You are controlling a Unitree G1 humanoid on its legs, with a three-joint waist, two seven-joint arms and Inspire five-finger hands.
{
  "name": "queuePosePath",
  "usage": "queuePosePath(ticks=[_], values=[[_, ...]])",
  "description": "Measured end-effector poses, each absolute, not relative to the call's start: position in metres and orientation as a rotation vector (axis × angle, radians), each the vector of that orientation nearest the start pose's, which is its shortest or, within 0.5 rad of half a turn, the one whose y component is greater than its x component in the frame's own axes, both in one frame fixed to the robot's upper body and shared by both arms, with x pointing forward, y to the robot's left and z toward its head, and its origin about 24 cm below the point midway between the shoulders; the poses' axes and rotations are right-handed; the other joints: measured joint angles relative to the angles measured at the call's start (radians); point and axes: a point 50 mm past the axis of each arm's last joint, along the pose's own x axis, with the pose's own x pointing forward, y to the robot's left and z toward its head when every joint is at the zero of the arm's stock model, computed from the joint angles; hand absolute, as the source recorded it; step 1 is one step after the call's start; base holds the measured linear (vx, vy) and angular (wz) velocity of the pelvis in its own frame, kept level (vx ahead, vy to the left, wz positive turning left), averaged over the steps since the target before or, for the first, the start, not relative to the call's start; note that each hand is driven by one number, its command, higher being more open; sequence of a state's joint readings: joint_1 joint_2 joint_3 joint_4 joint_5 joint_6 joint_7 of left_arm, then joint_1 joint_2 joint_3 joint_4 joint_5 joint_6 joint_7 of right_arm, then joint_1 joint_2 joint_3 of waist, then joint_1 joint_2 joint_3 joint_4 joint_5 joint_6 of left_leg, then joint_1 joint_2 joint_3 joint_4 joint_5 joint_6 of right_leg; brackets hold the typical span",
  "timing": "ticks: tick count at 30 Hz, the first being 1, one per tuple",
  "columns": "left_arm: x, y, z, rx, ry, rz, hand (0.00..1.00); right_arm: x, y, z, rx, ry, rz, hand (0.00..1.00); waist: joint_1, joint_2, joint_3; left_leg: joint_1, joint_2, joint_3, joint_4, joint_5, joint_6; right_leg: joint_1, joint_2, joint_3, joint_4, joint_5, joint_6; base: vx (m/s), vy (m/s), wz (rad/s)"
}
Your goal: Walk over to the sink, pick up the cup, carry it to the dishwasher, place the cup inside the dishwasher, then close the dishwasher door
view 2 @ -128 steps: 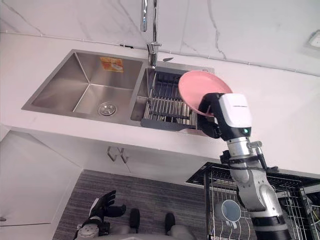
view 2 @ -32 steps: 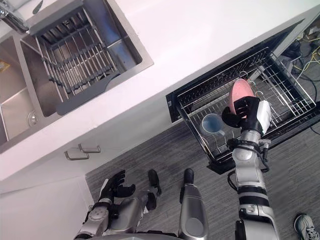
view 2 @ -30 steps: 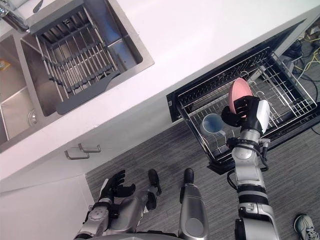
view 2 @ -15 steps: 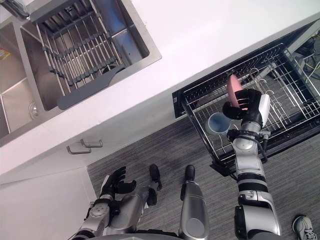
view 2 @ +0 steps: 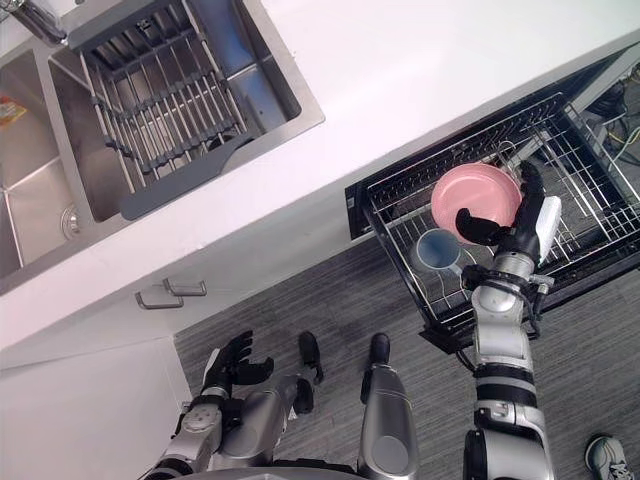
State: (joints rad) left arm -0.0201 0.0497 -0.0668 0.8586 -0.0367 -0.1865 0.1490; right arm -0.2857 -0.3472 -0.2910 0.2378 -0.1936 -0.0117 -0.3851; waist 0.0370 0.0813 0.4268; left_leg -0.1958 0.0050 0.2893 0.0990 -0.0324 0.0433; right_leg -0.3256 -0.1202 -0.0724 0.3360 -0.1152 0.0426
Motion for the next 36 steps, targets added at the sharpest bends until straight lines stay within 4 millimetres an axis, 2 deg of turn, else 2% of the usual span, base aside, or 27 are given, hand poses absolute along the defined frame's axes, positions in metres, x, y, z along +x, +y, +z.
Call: queuePosePath(ticks=[5, 9, 14, 17, 20, 28, 31, 36], values=[[0.184, 0.163, -0.116, 0.093, 0.659, 0.11, 0.9, 0.259, -0.293, 0.098, -0.485, -0.167, -0.712, 0.9, -0.003, -0.01, -0.004, 0.026, 0.0, -0.002, -0.02, 0.0, -0.001, 0.029, 0.003, -0.005, -0.023, 0.0, 0.001, 0.03, 0.013, 0.0], [0.184, 0.166, -0.116, 0.112, 0.663, 0.113, 0.9, 0.229, -0.301, 0.082, -0.477, -0.107, -0.771, 0.9, -0.009, -0.03, -0.013, 0.048, 0.004, -0.003, -0.029, -0.004, -0.006, 0.06, 0.009, -0.009, -0.048, 0.001, 0.002, 0.06, 0.013, 0.0], [0.178, 0.173, -0.12, 0.114, 0.703, 0.133, 0.9, 0.189, -0.308, 0.056, -0.455, -0.004, -0.846, 0.9, -0.024, -0.087, -0.054, 0.085, 0.019, 0.0, -0.027, -0.022, -0.017, 0.113, 0.026, -0.01, -0.083, 0.001, 0.001, 0.06, -0.014, -0.04], [0.176, 0.171, -0.122, 0.098, 0.715, 0.129, 0.9, 0.164, -0.317, 0.044, -0.423, 0.049, -0.904, 0.9, -0.025, -0.099, -0.079, 0.103, 0.025, 0.003, -0.014, -0.039, -0.02, 0.14, 0.031, -0.009, -0.098, 0.001, 0.001, 0.02, -0.004, -0.05], [0.172, 0.167, -0.125, 0.085, 0.734, 0.126, 0.9, 0.147, -0.322, 0.034, -0.355, 0.091, -0.948, 0.9, -0.029, -0.1, -0.105, 0.112, 0.029, 0.007, 0.004, -0.054, -0.02, 0.16, 0.034, -0.007, -0.109, 0.001, 0.001, 0.04, 0.007, -0.05], [0.157, 0.168, -0.133, 0.058, 0.79, 0.144, 0.9, 0.107, -0.338, -0.02, 0.062, 0.234, -1.119, 0.9, -0.03, -0.093, -0.179, 0.136, 0.042, 0.026, 0.054, -0.095, -0.022, 0.198, 0.039, 0.009, -0.111, -0.004, 0.006, 0.0, 0.008, -0.08], [0.152, 0.17, -0.135, 0.049, 0.806, 0.163, 0.9, 0.101, -0.34, -0.032, 0.194, 0.242, -1.159, 0.9, -0.029, -0.082, -0.199, 0.138, 0.043, 0.026, 0.059, -0.096, -0.023, 0.199, 0.038, 0.011, -0.105, -0.005, 0.006, -0.02, 0.004, 0.0], [0.148, 0.171, -0.137, 0.045, 0.815, 0.173, 0.9, 0.105, -0.34, -0.044, 0.395, 0.203, -1.186, 0.9, -0.026, -0.068, -0.208, 0.134, 0.044, 0.028, 0.067, -0.097, -0.024, 0.185, 0.036, 0.014, -0.075, -0.015, 0.003, -0.04, -0.01, -0.01]])
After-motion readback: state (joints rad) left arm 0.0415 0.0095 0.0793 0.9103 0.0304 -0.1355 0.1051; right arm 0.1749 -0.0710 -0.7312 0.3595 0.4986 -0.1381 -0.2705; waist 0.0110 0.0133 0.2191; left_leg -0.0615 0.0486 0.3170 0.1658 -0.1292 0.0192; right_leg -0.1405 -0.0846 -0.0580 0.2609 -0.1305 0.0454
